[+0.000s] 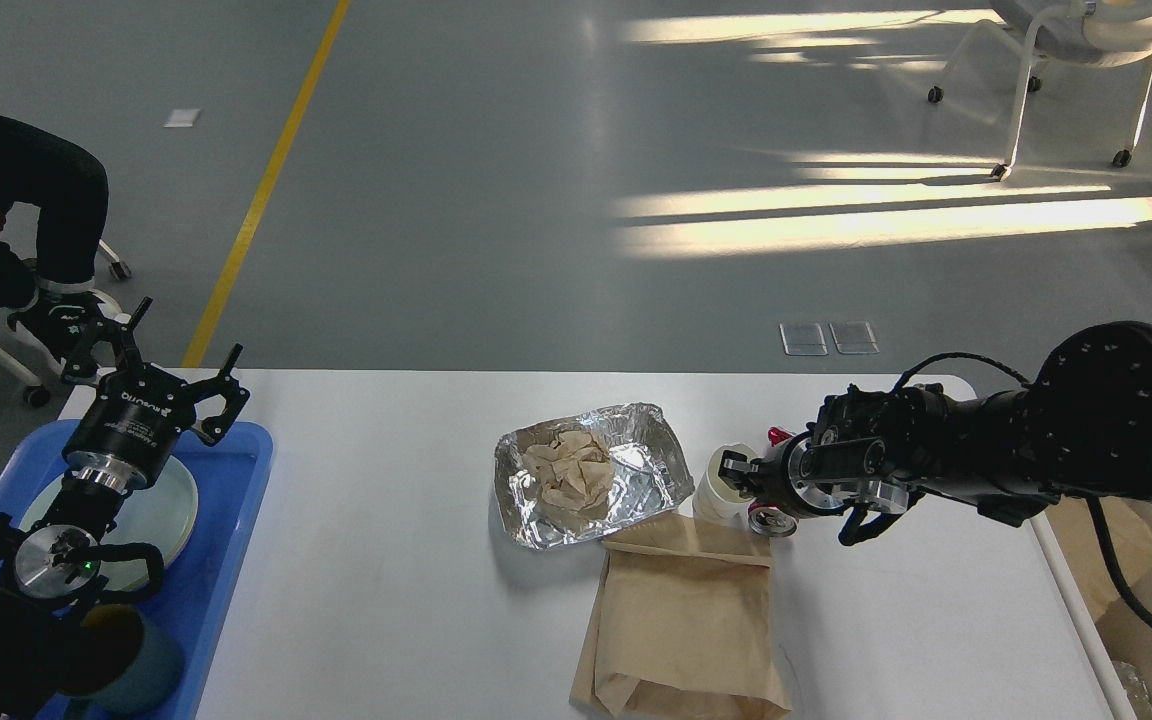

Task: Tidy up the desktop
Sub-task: 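Lower the right gripper onto the small white cup and grasp, then lift the small cup and carry it into the white bin, release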

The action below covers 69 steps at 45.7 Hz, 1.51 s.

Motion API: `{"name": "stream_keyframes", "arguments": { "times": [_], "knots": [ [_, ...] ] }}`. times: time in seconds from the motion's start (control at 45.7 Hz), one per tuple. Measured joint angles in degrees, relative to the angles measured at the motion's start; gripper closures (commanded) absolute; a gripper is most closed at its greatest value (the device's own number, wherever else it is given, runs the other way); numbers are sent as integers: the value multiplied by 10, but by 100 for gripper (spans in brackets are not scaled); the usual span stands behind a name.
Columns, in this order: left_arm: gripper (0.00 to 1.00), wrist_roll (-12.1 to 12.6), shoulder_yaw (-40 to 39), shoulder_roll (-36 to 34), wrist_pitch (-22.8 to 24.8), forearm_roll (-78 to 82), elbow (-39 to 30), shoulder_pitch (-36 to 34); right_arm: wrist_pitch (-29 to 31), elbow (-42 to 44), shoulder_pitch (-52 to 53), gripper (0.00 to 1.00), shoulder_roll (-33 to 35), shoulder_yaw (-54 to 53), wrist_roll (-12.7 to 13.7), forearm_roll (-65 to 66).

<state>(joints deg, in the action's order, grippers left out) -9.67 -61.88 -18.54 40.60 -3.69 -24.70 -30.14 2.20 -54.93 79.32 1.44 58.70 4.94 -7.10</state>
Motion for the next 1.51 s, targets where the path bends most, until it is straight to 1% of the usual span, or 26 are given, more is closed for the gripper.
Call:
{"name": "stream_keyframes", "arguments": {
  "times": [0.328, 0.547, 0.635, 0.853, 1.094, 1.16, 1.269, 1.335, 1.51],
  "knots": [
    [4, 0, 0, 0, 0, 0, 0, 0, 5, -7, 31, 100, 8, 7, 1, 0],
    [4, 0, 0, 0, 0, 0, 0, 0, 21, -39, 91, 100, 58, 10, 1, 1],
    [4, 0, 0, 0, 0, 0, 0, 0, 51, -50, 127, 100, 92, 8, -1, 1],
    [4, 0, 0, 0, 0, 0, 0, 0, 162, -80, 263, 100, 194, 4, -6, 2],
    [4, 0, 0, 0, 0, 0, 0, 0, 307, -95, 413, 100, 294, 7, -6, 2],
    [4, 0, 0, 0, 0, 0, 0, 0, 324, -93, 429, 100, 312, 8, -5, 6],
    [4, 0, 0, 0, 0, 0, 0, 0, 326, -75, 422, 100, 331, 13, -4, 11],
    [4, 0, 0, 0, 0, 0, 0, 0, 317, -47, 384, 100, 344, 16, -4, 12],
    [4, 0, 0, 0, 0, 0, 0, 0, 258, 75, 217, 100, 361, 14, -3, 9]
  ]
}}
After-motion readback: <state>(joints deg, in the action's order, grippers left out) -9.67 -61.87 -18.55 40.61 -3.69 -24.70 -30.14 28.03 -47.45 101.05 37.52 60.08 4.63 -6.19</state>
